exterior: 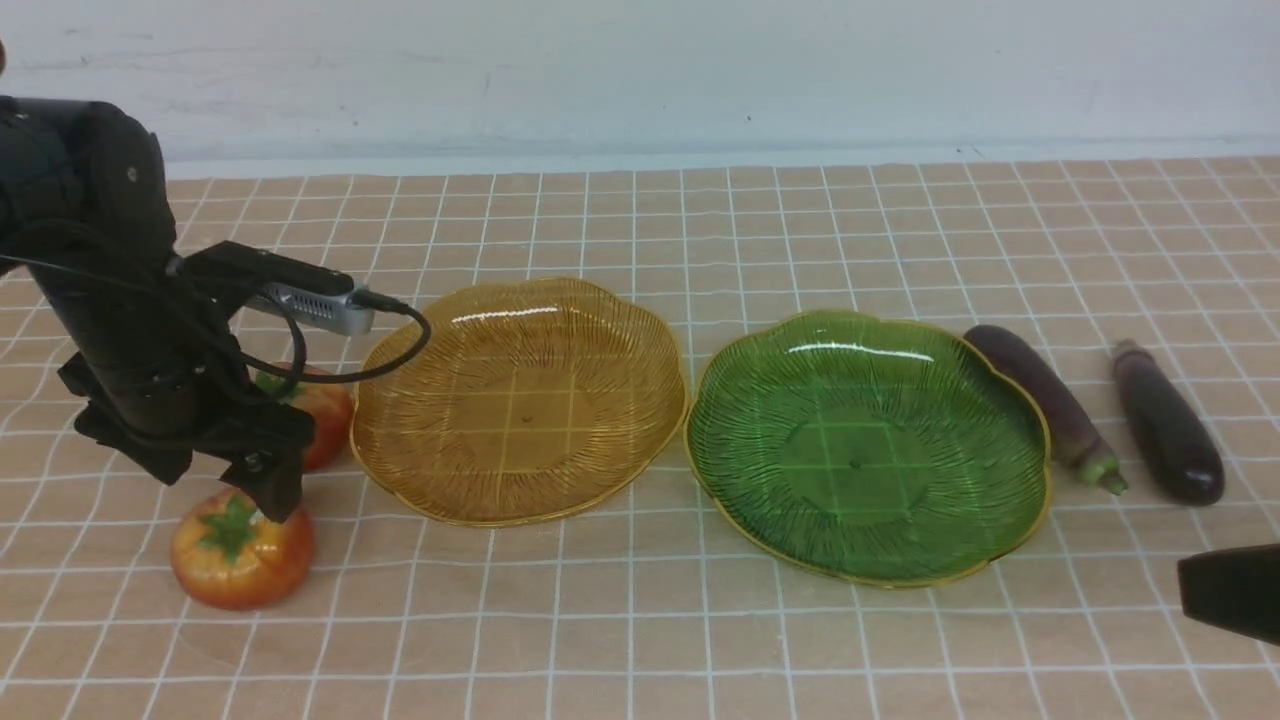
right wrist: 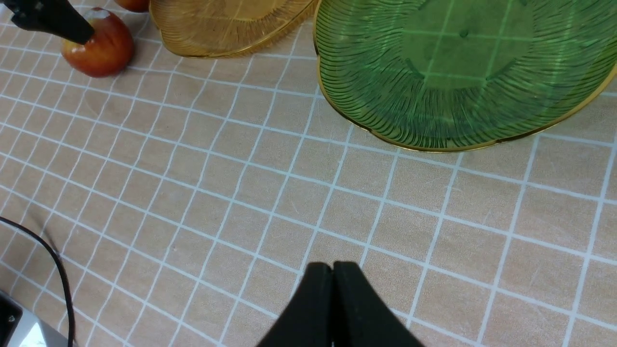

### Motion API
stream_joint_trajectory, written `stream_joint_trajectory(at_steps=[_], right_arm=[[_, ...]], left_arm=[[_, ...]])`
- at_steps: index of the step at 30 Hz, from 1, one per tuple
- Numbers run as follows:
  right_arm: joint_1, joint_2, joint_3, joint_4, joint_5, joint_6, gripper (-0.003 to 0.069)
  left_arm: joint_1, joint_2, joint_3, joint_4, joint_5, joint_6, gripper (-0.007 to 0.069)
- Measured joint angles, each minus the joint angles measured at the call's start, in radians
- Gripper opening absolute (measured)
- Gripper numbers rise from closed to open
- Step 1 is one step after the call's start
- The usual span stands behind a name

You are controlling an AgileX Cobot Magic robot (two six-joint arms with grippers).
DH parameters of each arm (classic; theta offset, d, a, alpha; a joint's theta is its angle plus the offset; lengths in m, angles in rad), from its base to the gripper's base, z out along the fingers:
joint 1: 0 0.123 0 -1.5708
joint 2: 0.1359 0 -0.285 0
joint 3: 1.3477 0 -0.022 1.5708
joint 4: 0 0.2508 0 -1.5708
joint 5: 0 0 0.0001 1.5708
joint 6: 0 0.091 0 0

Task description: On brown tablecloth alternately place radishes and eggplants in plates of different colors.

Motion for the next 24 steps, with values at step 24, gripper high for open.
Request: stream_joint_trajectory(at_steps=[24], right_arm=[[0.0, 0.0, 0.0, 0.0, 0.0, 0.0, -0.0017]], left_arm=[[0.001, 0.105, -0.001, -0.045, -0.061, 0.02, 0.0679]])
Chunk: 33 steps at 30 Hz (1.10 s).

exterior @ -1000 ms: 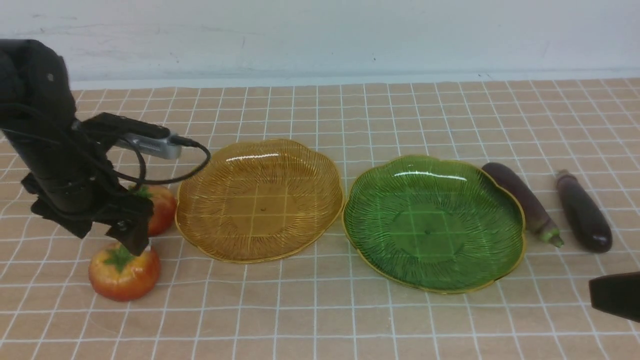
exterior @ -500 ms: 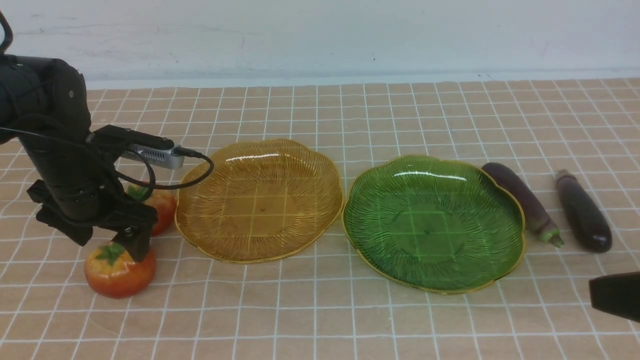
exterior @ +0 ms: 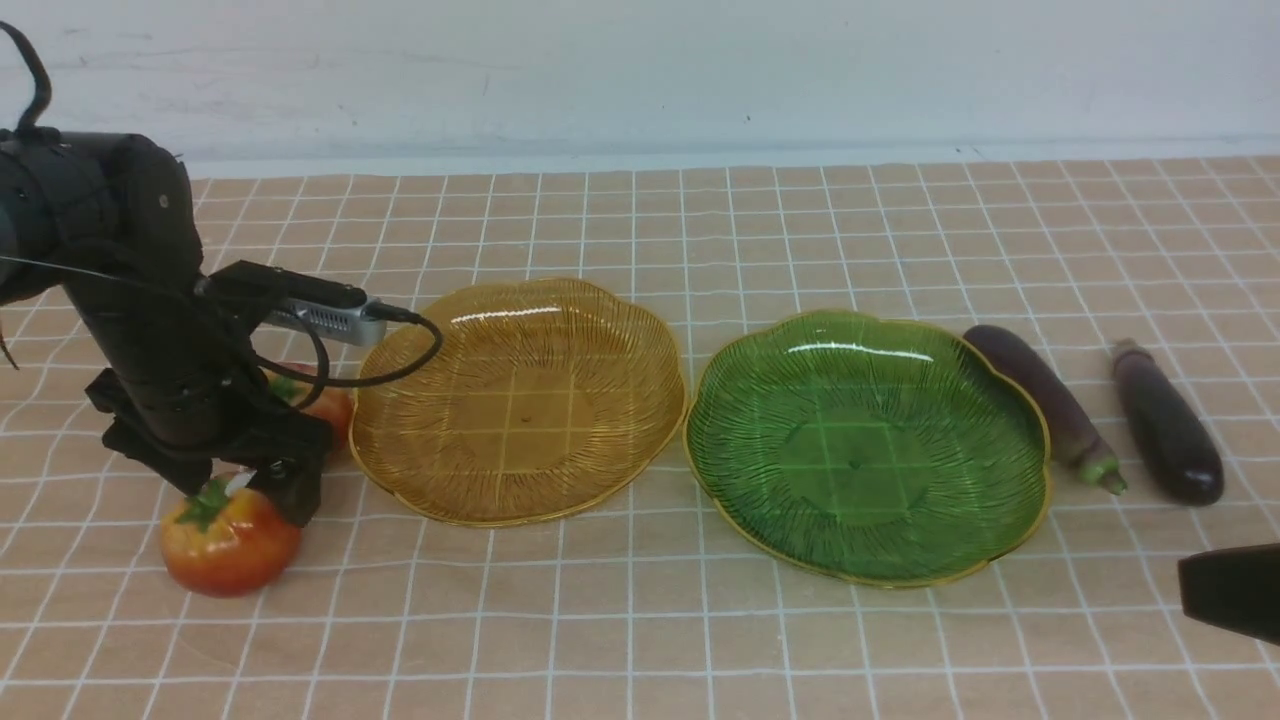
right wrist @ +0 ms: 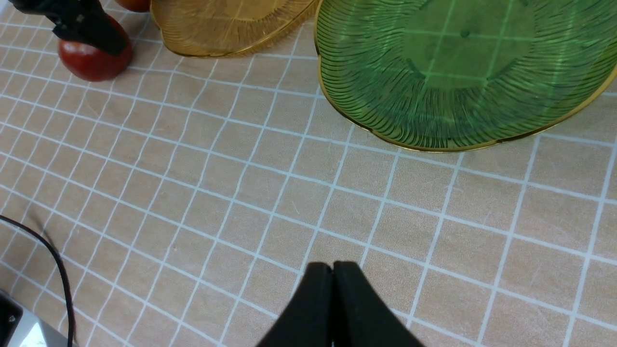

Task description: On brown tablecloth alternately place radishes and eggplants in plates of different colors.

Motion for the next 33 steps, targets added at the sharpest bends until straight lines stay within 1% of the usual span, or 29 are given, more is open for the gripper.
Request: stream_joint_trajectory(at_steps=[2, 5, 7, 10, 12, 13, 15, 18, 21, 23, 24, 26, 29, 30, 33], right_arm=[[0.0, 0.0, 0.0, 0.0, 0.0, 0.0, -0.0017], [0.0, 0.0, 0.0, 0.001, 0.0, 0.0, -0.0017], [0.0, 0.0, 0.0, 0.001, 0.0, 0.0, -0.0017], [0.0, 0.0, 0.0, 0.001, 0.0, 0.0, -0.0017], [0.0, 0.0, 0.0, 0.001, 0.0, 0.0, -0.0017], [0.0, 0.0, 0.0, 0.001, 0.0, 0.0, -0.0017], [0.0, 0.0, 0.0, 0.001, 0.0, 0.0, -0.0017], [0.0, 0.0, 0.0, 0.001, 0.0, 0.0, -0.0017], [0.0, 0.0, 0.0, 0.001, 0.0, 0.0, -0.0017], [0.0, 0.0, 0.0, 0.001, 0.0, 0.0, -0.0017], [0.0, 0.0, 0.0, 0.001, 0.0, 0.0, -0.0017], [0.0, 0.0, 0.0, 0.001, 0.0, 0.0, -0.0017], [0.0, 0.0, 0.0, 0.001, 0.0, 0.0, -0.0017], [0.0, 0.0, 0.0, 0.001, 0.0, 0.0, -0.0017], [0.0, 0.0, 0.0, 0.001, 0.0, 0.0, -0.0017]], left_arm=[[0.0, 0.008, -0.001, -0.001, 0.0, 0.0, 0.0676], [0.0, 0.016, 0.0, -0.002, 0.0, -0.005, 0.0646], [0.0, 0.016, 0.0, -0.002, 0.0, -0.023, 0.0584], [0.0, 0.016, -0.007, -0.001, 0.029, -0.056, 0.0447], [0.0, 0.02, -0.024, -0.008, 0.085, -0.081, 0.0405], [0.0, 0.02, -0.042, -0.015, 0.128, -0.096, 0.0399], [-0.005, 0.014, -0.097, -0.039, 0.17, -0.116, 0.0399], [-0.038, -0.025, -0.182, -0.1, 0.173, -0.119, 0.0398], [-0.095, -0.057, -0.249, -0.178, 0.176, -0.107, 0.0398], [-0.149, -0.059, -0.274, -0.209, 0.123, -0.077, 0.0398], [-0.187, -0.05, -0.278, -0.211, 0.055, -0.065, 0.0398], [-0.225, -0.019, -0.28, -0.19, -0.025, -0.063, 0.0398], [-0.264, 0.064, -0.28, -0.136, -0.097, -0.106, 0.041], [-0.268, 0.086, -0.28, -0.125, -0.101, -0.127, 0.0427], [-0.269, 0.114, -0.28, -0.106, -0.104, -0.164, 0.0515]])
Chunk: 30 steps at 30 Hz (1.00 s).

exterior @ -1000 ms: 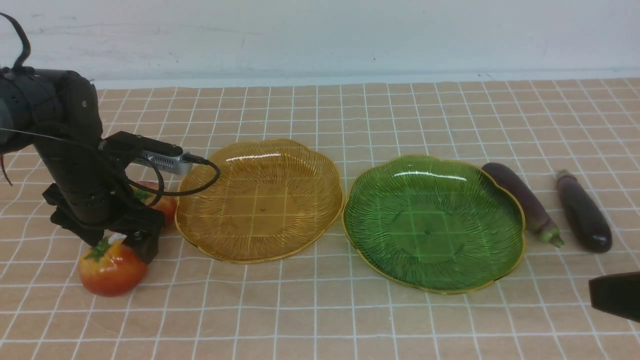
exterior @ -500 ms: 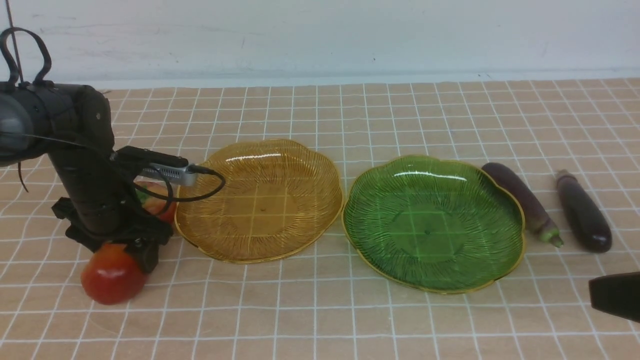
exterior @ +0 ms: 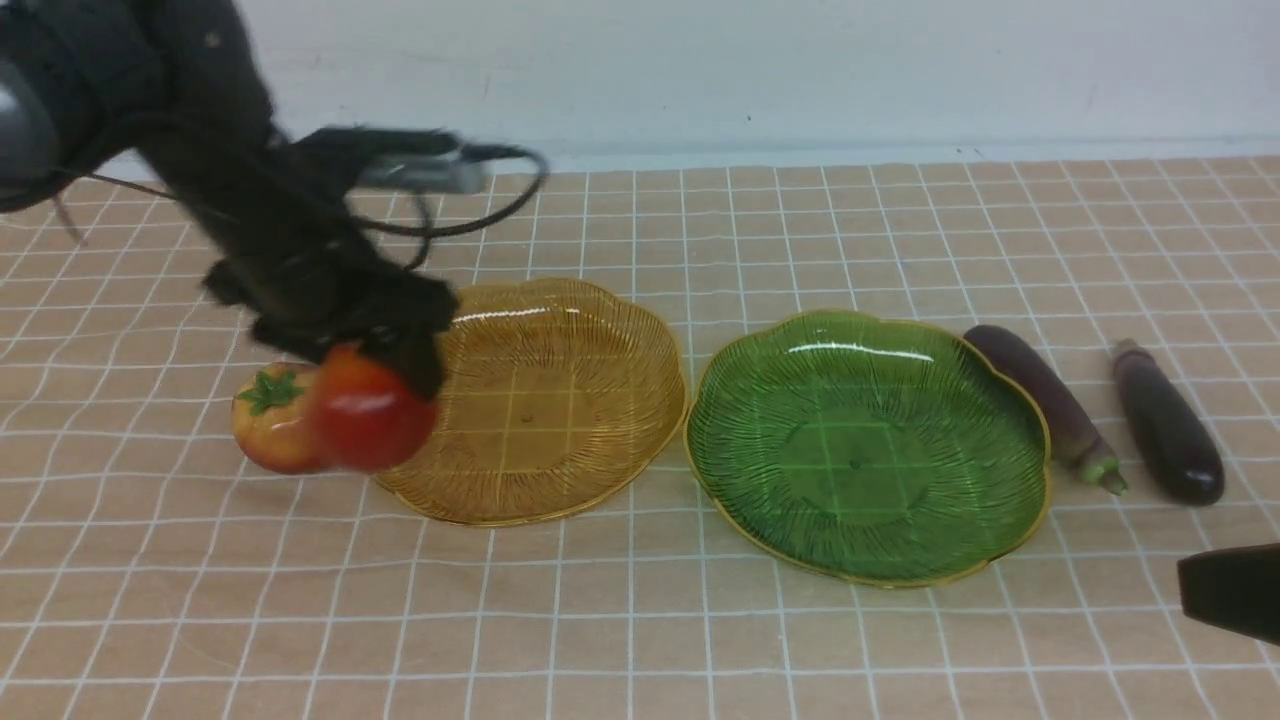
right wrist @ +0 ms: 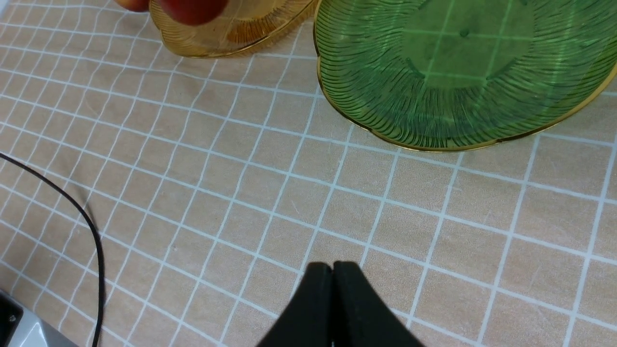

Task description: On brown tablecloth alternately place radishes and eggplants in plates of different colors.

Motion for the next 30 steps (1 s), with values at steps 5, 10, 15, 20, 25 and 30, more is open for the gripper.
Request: stream_joint_trajectory(at_steps=[5, 10, 15, 20, 25, 30], right_arm=[[0.0, 0.0, 0.0, 0.0, 0.0, 0.0, -0.0017], [0.0, 0.0, 0.0, 0.0, 0.0, 0.0, -0.0017], [0.0, 0.0, 0.0, 0.0, 0.0, 0.0, -0.0017], [0.0, 0.0, 0.0, 0.0, 0.0, 0.0, -0.0017], [0.0, 0.0, 0.0, 0.0, 0.01, 0.0, -0.0017], [0.0, 0.0, 0.0, 0.0, 0.018, 0.0, -0.0017]], left_arm=[[0.0, 0.0, -0.038, 0.038, 0.053, -0.001, 0.0673], [0.0, 0.0, -0.139, 0.103, 0.189, -0.004, 0.0683], [0.012, -0.001, -0.255, 0.245, 0.29, -0.064, 0.0475], [0.088, -0.023, -0.266, 0.26, 0.304, -0.082, 0.0081], [0.193, -0.042, -0.266, 0.189, 0.304, -0.071, 0.0006], [0.293, -0.048, -0.263, 0.097, 0.307, -0.019, -0.0003]])
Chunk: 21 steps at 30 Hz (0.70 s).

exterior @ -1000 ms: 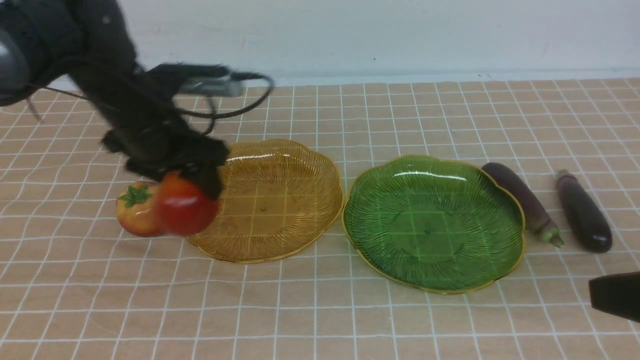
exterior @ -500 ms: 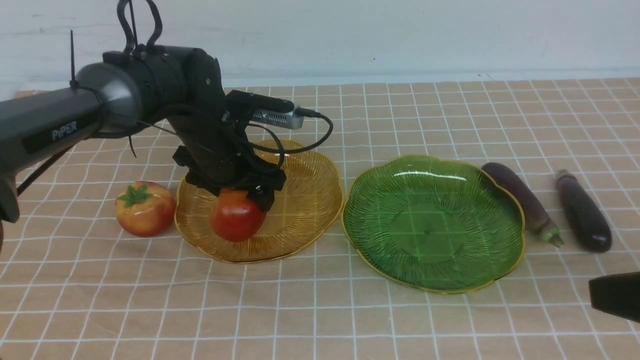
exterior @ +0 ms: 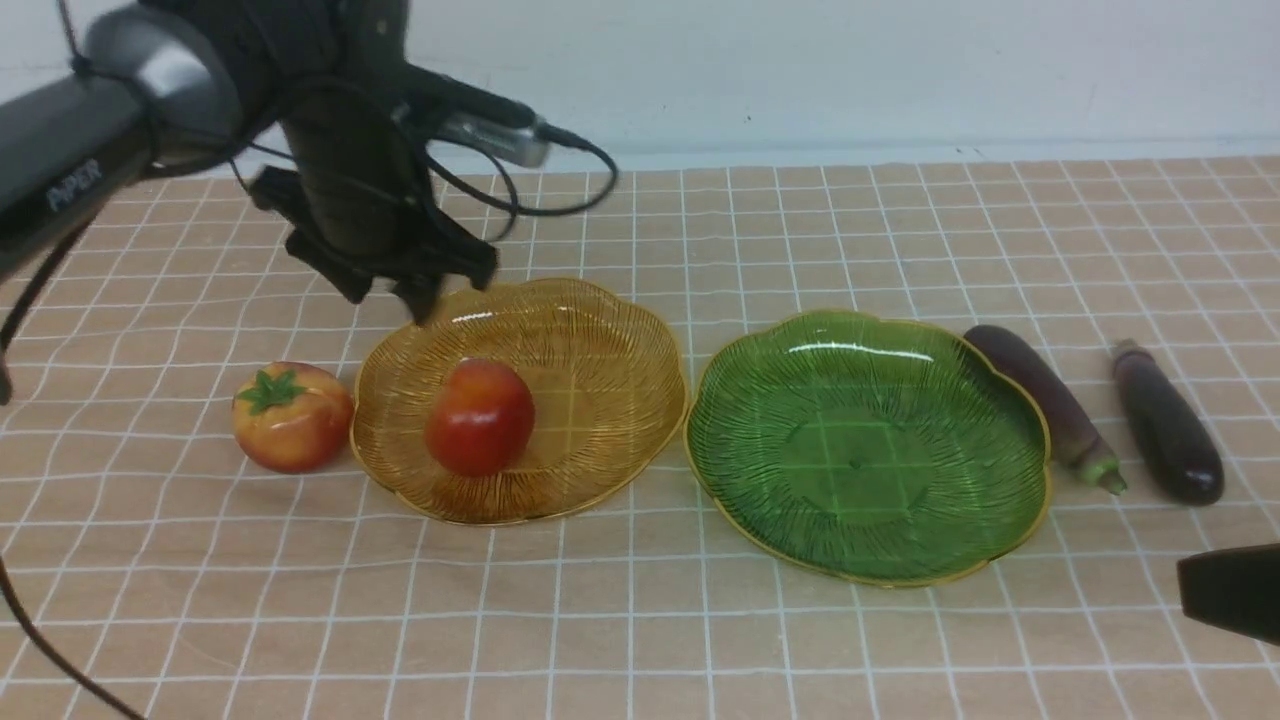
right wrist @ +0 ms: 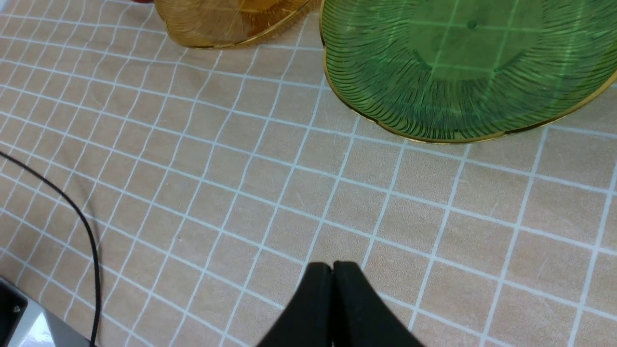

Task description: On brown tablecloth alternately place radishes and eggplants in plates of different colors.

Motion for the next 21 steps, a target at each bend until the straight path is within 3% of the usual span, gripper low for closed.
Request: stream_joint_trajectory(at_steps=[6, 12, 21], right_arm=[[0.0, 0.0, 0.0, -0.001, 0.001, 0.0, -0.0017], [0.0, 0.0, 0.0, -0.002, -0.003, 0.0, -0.0017], [0.0, 0.0, 0.0, -0.003, -0.005, 0.0, -0.0017]], left_arm=[[0.03, 0.008, 0.053, -0.093, 0.0, 0.145, 0.0003], [-0.006, 0.045, 0.057, -0.086, 0.0, 0.223, 0.0125], [-0.036, 0.088, 0.057, 0.033, 0.0, 0.229, 0.0578]])
